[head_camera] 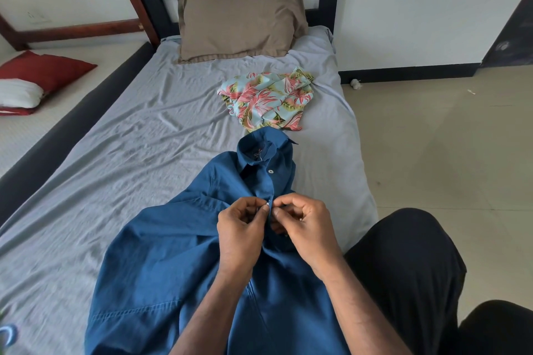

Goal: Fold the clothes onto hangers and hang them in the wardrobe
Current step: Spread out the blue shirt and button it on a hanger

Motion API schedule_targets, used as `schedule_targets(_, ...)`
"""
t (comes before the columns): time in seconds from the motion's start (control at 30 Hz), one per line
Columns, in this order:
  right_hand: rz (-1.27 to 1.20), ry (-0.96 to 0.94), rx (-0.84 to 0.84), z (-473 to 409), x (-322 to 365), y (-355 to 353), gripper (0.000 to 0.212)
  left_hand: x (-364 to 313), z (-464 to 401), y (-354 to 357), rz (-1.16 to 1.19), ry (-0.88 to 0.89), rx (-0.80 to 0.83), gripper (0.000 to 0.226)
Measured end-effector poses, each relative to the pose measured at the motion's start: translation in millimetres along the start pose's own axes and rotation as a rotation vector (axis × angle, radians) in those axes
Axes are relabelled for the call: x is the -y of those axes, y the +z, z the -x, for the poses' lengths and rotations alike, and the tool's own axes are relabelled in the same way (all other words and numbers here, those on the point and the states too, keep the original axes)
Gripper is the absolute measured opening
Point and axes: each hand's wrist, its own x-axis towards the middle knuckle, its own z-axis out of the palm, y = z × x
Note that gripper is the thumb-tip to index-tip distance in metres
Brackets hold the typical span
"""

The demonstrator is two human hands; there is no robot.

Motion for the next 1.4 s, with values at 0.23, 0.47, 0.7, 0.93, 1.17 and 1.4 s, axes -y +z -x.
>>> schedule_targets(0.23, 0.272, -0.176, -0.073, -1, -4, 3, 0.014, -4, 6, -2, 0.069, -0.067, 0.057, 0.021)
schedule_targets(0.47, 0.393, -0.22, -0.088, 0, -7, 7, 0.005, -1, 5, 3, 0.007, -0.067, 0.008, 0.014)
schedule_targets(0.7, 0.368, -0.201, -0.069, 0, -10, 10, 0.008, 0, 5, 4, 0.183, -0.231, 0.001, 0.02)
schedule_targets(0.93, 0.356, -0.246, -0.125, -4, -10, 9, 0.015, -13, 6, 8, 0.288, -0.24, 0.073, 0.021)
schedule_targets(1.17, 0.229, -0.197, -0.17, 1, -4, 7, 0.008, -5, 3, 7, 0.209, -0.186, 0.041, 0.022)
schedule_targets(1.4, 0.106, 0.024, -0.044, -5, -10, 5, 0.012, 5, -4, 1, 0.153, -0.149, 0.107, 0.014)
